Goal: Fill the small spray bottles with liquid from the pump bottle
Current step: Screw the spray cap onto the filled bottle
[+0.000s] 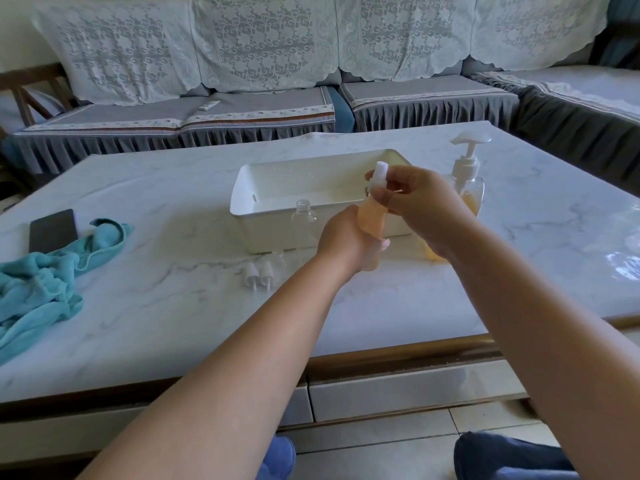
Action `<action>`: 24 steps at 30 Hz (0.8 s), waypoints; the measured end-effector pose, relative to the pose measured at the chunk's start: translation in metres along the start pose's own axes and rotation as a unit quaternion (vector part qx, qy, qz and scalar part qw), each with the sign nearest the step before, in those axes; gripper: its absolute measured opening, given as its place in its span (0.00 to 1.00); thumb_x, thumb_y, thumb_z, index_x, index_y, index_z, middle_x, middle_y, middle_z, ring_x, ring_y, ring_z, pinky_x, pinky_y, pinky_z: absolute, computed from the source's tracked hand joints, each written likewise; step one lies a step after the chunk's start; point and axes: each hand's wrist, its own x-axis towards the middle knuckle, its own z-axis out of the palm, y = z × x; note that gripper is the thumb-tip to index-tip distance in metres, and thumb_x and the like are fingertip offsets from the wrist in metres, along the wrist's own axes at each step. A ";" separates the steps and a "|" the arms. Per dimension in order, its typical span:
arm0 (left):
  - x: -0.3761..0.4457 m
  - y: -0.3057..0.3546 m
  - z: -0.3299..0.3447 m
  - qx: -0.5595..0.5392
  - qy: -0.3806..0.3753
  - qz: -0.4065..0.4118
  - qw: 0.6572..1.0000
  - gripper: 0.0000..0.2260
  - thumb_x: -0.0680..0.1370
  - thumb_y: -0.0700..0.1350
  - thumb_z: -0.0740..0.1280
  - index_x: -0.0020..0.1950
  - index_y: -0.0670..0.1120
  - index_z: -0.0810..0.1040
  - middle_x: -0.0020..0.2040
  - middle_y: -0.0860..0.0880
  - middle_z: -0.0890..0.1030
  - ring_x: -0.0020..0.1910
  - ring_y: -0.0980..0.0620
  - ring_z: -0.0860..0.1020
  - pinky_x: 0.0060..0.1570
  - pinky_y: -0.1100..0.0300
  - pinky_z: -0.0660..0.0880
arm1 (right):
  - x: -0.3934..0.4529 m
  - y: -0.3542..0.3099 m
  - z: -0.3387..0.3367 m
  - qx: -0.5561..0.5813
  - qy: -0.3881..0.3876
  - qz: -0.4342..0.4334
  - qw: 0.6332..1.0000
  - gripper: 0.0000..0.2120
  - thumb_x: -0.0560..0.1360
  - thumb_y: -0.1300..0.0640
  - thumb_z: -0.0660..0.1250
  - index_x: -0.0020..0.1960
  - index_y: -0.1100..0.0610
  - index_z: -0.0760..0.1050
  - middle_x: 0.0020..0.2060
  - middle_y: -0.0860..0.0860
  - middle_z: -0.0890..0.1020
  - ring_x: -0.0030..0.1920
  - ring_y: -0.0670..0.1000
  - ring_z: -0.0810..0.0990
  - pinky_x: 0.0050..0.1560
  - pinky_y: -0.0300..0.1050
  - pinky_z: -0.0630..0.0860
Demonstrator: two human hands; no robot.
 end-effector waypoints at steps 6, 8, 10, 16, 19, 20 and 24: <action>-0.004 0.005 0.003 0.041 -0.001 0.030 0.999 0.13 0.75 0.46 0.68 0.58 0.46 0.75 0.49 0.49 0.81 0.51 0.46 0.79 0.51 0.55 0.75 | 0.003 0.006 -0.005 -0.116 0.040 0.021 0.992 0.15 0.70 0.48 0.76 0.46 0.57 0.77 0.39 0.50 0.79 0.41 0.51 0.77 0.43 0.45 0.73; -0.005 0.008 0.003 0.042 -0.005 0.034 0.999 0.14 0.76 0.45 0.67 0.61 0.47 0.75 0.48 0.49 0.80 0.51 0.46 0.78 0.49 0.57 0.74 | 0.003 0.005 -0.005 -0.110 0.011 0.027 0.994 0.18 0.69 0.45 0.76 0.48 0.54 0.74 0.38 0.47 0.77 0.40 0.47 0.76 0.41 0.41 0.72; -0.005 0.010 0.001 0.047 -0.010 0.038 0.998 0.15 0.77 0.45 0.66 0.63 0.48 0.73 0.49 0.49 0.80 0.51 0.46 0.78 0.48 0.57 0.73 | 0.005 0.006 -0.006 -0.069 -0.039 0.040 0.996 0.20 0.72 0.42 0.73 0.57 0.53 0.75 0.42 0.48 0.81 0.45 0.48 0.80 0.50 0.46 0.78; -0.009 0.013 0.001 0.054 -0.018 0.053 0.997 0.20 0.77 0.41 0.67 0.69 0.46 0.70 0.61 0.44 0.79 0.59 0.43 0.76 0.59 0.50 0.74 | 0.005 0.012 -0.006 -0.117 -0.001 0.008 0.993 0.18 0.73 0.41 0.70 0.43 0.55 0.74 0.41 0.57 0.81 0.48 0.62 0.82 0.54 0.58 0.79; -0.006 0.013 0.002 0.091 -0.021 0.063 0.994 0.20 0.77 0.43 0.67 0.69 0.47 0.70 0.60 0.45 0.79 0.59 0.44 0.77 0.59 0.52 0.74 | 0.005 0.012 -0.006 -0.121 -0.024 0.024 0.992 0.23 0.72 0.37 0.68 0.54 0.55 0.72 0.44 0.54 0.81 0.48 0.55 0.82 0.53 0.55 0.80; -0.005 0.012 0.002 0.090 -0.019 0.061 0.994 0.19 0.77 0.43 0.67 0.68 0.46 0.71 0.60 0.45 0.79 0.59 0.44 0.77 0.58 0.52 0.74 | 0.007 0.012 -0.007 -0.086 -0.042 0.035 0.995 0.23 0.74 0.38 0.67 0.60 0.55 0.73 0.46 0.56 0.82 0.50 0.57 0.82 0.55 0.58 0.80; -0.003 0.007 0.001 0.075 -0.013 0.049 0.996 0.15 0.76 0.43 0.68 0.63 0.46 0.75 0.56 0.46 0.81 0.55 0.44 0.79 0.54 0.53 0.76 | 0.008 0.015 -0.007 -0.045 -0.041 0.009 0.998 0.06 0.78 0.47 0.66 0.47 0.49 0.77 0.42 0.53 0.81 0.50 0.59 0.82 0.58 0.63 0.78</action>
